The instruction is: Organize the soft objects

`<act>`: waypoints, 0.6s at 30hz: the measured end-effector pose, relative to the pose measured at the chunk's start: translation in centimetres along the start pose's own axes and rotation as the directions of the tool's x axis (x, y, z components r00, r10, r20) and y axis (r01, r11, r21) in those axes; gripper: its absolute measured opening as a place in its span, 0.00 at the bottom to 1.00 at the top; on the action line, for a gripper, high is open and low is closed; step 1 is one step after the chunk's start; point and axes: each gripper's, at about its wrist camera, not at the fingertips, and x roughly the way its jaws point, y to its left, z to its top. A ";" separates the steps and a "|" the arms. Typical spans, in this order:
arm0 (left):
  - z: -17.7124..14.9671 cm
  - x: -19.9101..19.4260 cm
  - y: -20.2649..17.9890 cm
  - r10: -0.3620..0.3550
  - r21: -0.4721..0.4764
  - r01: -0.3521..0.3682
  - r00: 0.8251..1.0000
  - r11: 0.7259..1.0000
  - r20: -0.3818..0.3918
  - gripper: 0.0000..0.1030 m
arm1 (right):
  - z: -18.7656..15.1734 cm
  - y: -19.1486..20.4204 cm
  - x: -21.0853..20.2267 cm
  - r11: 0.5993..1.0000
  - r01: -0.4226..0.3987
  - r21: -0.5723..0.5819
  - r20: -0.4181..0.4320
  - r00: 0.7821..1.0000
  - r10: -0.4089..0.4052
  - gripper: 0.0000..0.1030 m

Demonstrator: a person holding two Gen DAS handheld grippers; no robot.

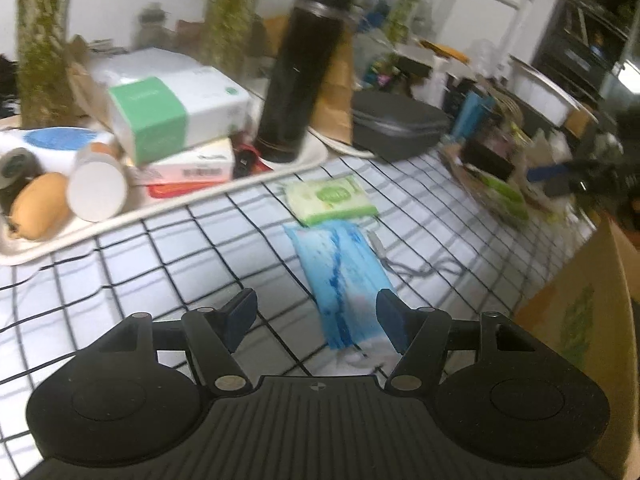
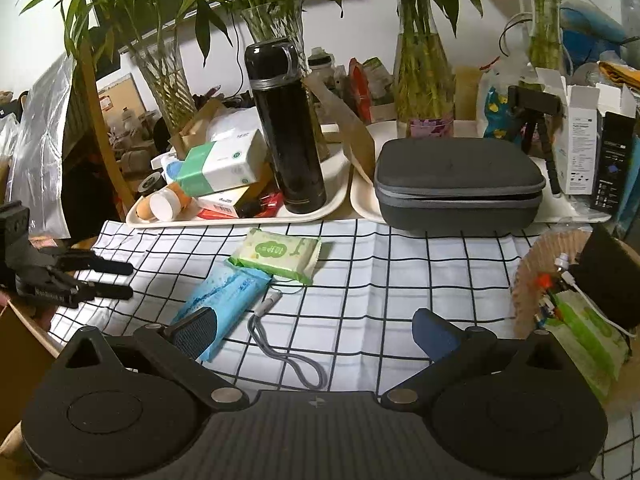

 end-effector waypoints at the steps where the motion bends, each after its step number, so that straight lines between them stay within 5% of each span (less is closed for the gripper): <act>1: -0.2 0.2 0.0 -0.014 0.012 0.014 1.000 1.000 -0.007 0.63 | 0.0 -0.1 0.1 1.000 -0.002 0.004 -0.001 1.000 0.002 1.00; 5: -0.8 1.2 -0.1 -0.066 0.053 0.069 0.996 0.996 -0.058 0.60 | 0.3 -0.2 0.7 1.000 -0.002 0.016 -0.014 1.000 0.002 1.00; 14: -1.8 3.6 0.1 -0.126 0.068 0.137 0.981 0.988 -0.147 0.37 | 0.4 -0.6 1.4 0.999 0.004 0.037 -0.030 1.000 -0.003 1.00; 18: -1.9 4.1 -0.2 -0.127 0.078 0.141 0.979 0.987 -0.160 0.13 | 0.5 -0.5 1.5 0.999 0.007 0.037 -0.033 0.999 -0.006 1.00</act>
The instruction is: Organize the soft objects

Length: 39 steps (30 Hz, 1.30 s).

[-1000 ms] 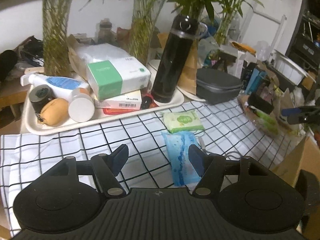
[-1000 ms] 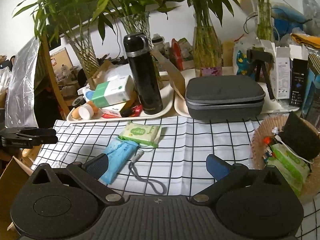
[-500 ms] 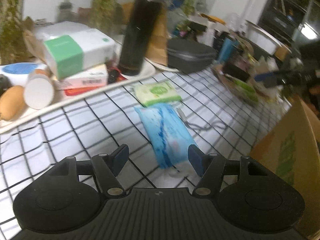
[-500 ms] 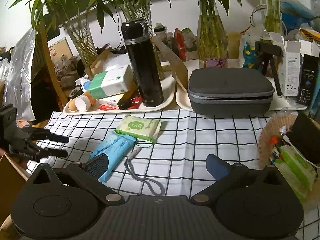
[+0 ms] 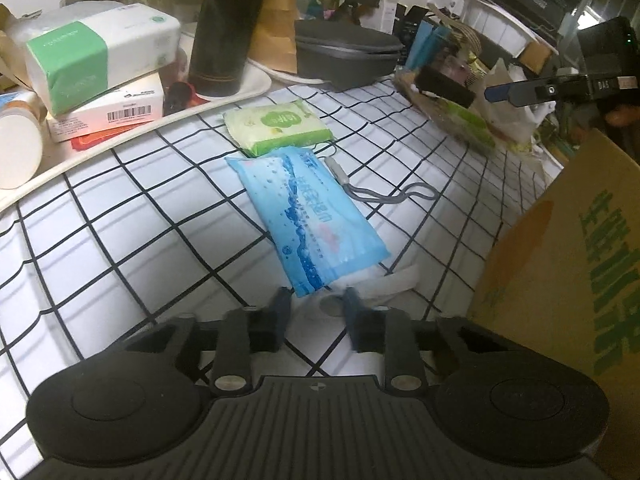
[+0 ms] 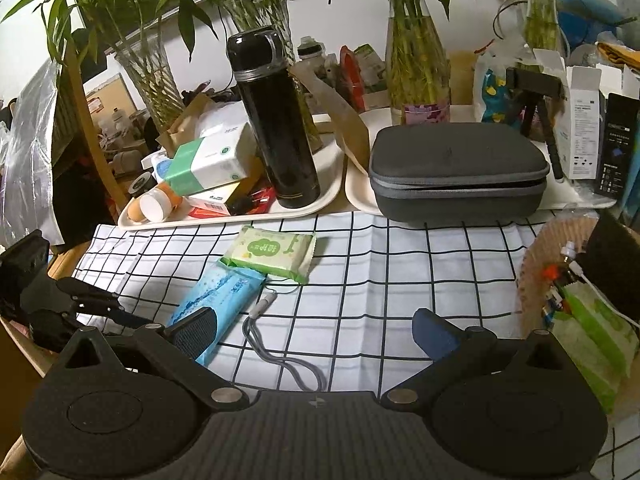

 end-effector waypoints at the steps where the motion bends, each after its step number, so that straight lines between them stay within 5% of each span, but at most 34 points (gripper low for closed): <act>1: 0.0 0.1 0.0 0.001 -0.005 -0.001 1.000 1.000 -0.002 0.08 | 0.0 0.0 0.0 1.000 0.003 -0.001 -0.001 1.000 -0.003 1.00; 3: 0.0 -0.1 -0.1 0.017 0.006 -0.017 1.000 1.000 0.007 0.01 | 0.1 0.1 0.1 1.000 0.005 -0.002 -0.003 1.000 -0.005 1.00; 8: 0.5 -1.6 0.1 0.091 -0.006 -0.091 0.995 0.996 0.044 0.01 | 0.2 0.3 0.2 1.000 0.012 -0.012 -0.002 1.000 -0.012 1.00; 18: 0.8 -5.8 0.2 0.329 -0.040 -0.327 0.937 0.944 0.113 0.01 | 0.1 1.0 0.2 0.999 0.022 -0.038 -0.001 1.000 -0.022 1.00; 39: 0.6 -6.3 1.2 0.438 -0.079 -0.432 0.892 0.898 0.108 0.01 | 0.8 0.9 3.0 0.992 0.032 -0.124 -0.032 0.999 -0.036 1.00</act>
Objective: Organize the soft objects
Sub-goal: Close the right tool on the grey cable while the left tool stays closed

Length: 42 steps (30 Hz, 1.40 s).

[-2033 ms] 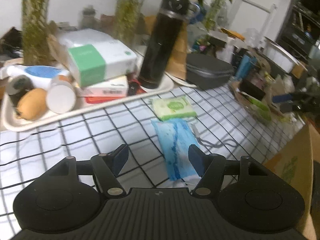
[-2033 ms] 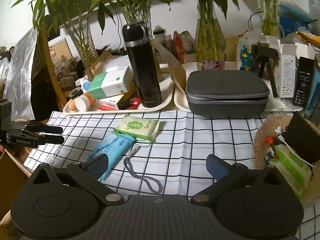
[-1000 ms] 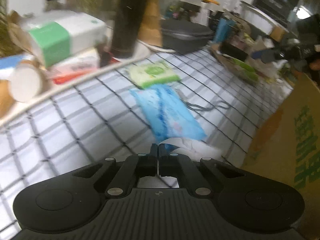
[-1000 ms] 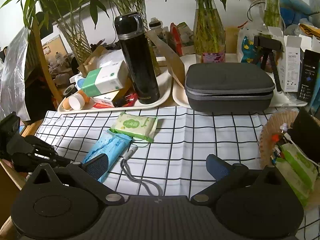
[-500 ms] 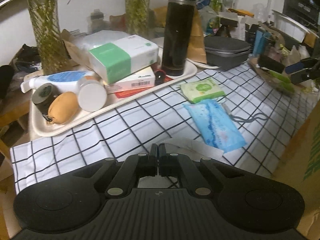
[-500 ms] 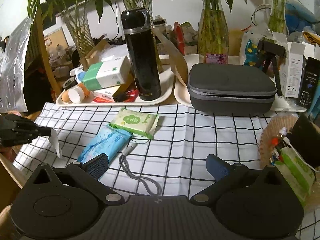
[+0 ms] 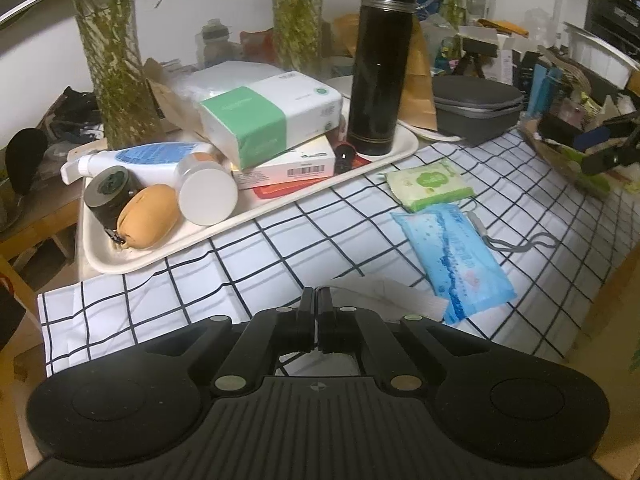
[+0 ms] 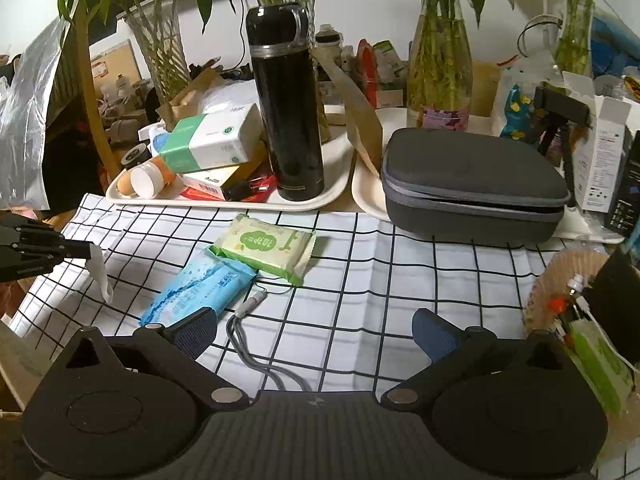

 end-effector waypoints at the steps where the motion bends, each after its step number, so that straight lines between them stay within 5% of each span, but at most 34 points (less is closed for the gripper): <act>1: 0.1 0.0 0.1 0.004 -0.005 -0.004 1.000 1.000 0.002 0.01 | 0.1 0.0 0.4 1.000 -0.007 -0.010 -0.004 1.000 0.007 1.00; 10: 0.5 0.2 0.6 0.018 -0.048 -0.018 1.000 0.999 0.009 0.01 | 0.4 0.7 3.6 0.985 -0.093 -0.144 -0.062 0.995 0.084 0.84; 18: 0.8 0.5 0.9 0.013 -0.069 -0.012 1.000 0.998 0.011 0.01 | -0.6 2.4 6.8 0.941 -0.206 -0.270 -0.154 0.974 0.169 0.60; 28: 0.7 0.7 1.5 0.010 -0.097 -0.009 1.000 0.995 0.006 0.01 | -0.2 2.8 8.6 0.897 -0.364 -0.250 -0.172 0.929 0.329 0.46; 37: 0.5 0.9 1.7 0.011 -0.096 -0.012 1.000 0.995 -0.005 0.01 | -1.4 2.5 9.7 0.856 -0.380 -0.351 -0.235 0.920 0.313 0.43; 41: 0.4 1.0 1.7 0.015 -0.089 -0.015 1.000 0.996 -0.008 0.01 | -2.5 3.6 9.6 0.810 -0.344 -0.475 -0.244 0.936 0.254 0.27; 42: 0.4 1.0 1.6 0.014 -0.089 -0.015 1.000 0.996 -0.009 0.01 | -2.7 3.7 9.4 0.799 -0.336 -0.499 -0.244 0.939 0.242 0.14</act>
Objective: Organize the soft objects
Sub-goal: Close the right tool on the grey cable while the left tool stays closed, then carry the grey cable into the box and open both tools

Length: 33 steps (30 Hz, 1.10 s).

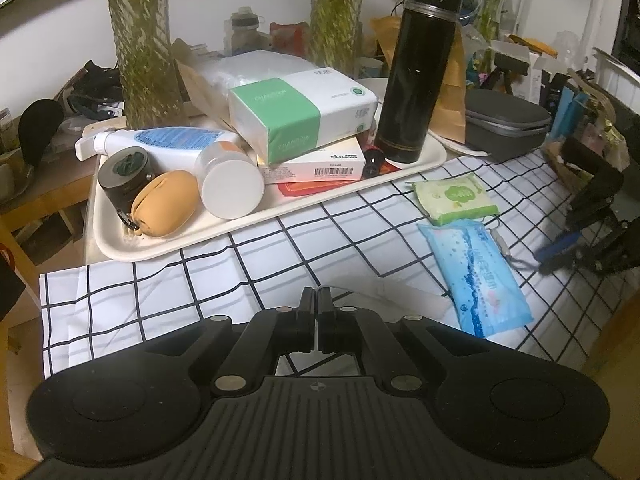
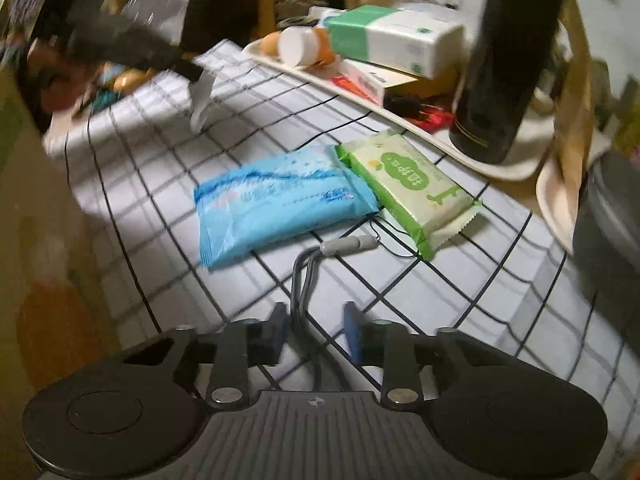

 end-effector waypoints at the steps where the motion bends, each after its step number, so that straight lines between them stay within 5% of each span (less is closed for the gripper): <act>1: 0.0 0.0 0.0 0.001 0.003 -0.001 1.000 1.000 0.000 0.01 | -0.1 0.0 -0.1 1.000 0.007 -0.010 -0.010 1.000 -0.007 0.06; 10: 0.3 -0.4 -0.3 -0.009 0.004 0.009 1.000 1.000 0.017 0.01 | -2.0 -0.2 -2.8 0.992 0.094 -0.086 -0.140 0.984 -0.105 0.07; 16: 0.4 -0.2 -0.4 -0.008 0.000 0.008 1.000 1.000 0.015 0.01 | -1.9 -0.8 -3.1 0.997 0.075 0.023 -0.036 0.997 -0.074 0.31; 19: 0.3 -0.1 -0.4 -0.012 0.003 0.012 1.000 1.000 0.012 0.01 | -1.8 -0.8 -2.0 0.996 0.081 0.032 -0.042 0.996 -0.080 0.32; 23: 0.3 -0.1 -0.4 -0.015 0.004 0.015 1.000 1.000 0.011 0.01 | -1.6 -0.6 -1.3 0.997 0.073 0.034 -0.033 0.997 -0.072 0.28; 27: 0.5 -0.5 -0.4 -0.021 -0.008 0.022 0.999 1.000 0.026 0.01 | -1.6 -0.6 -1.4 0.997 0.062 0.035 -0.050 0.997 -0.060 0.07; 33: 1.0 -1.2 -1.1 -0.007 0.001 0.007 1.000 1.000 0.030 0.01 | -1.5 -0.1 -1.9 0.997 0.063 0.043 -0.062 0.996 -0.060 0.06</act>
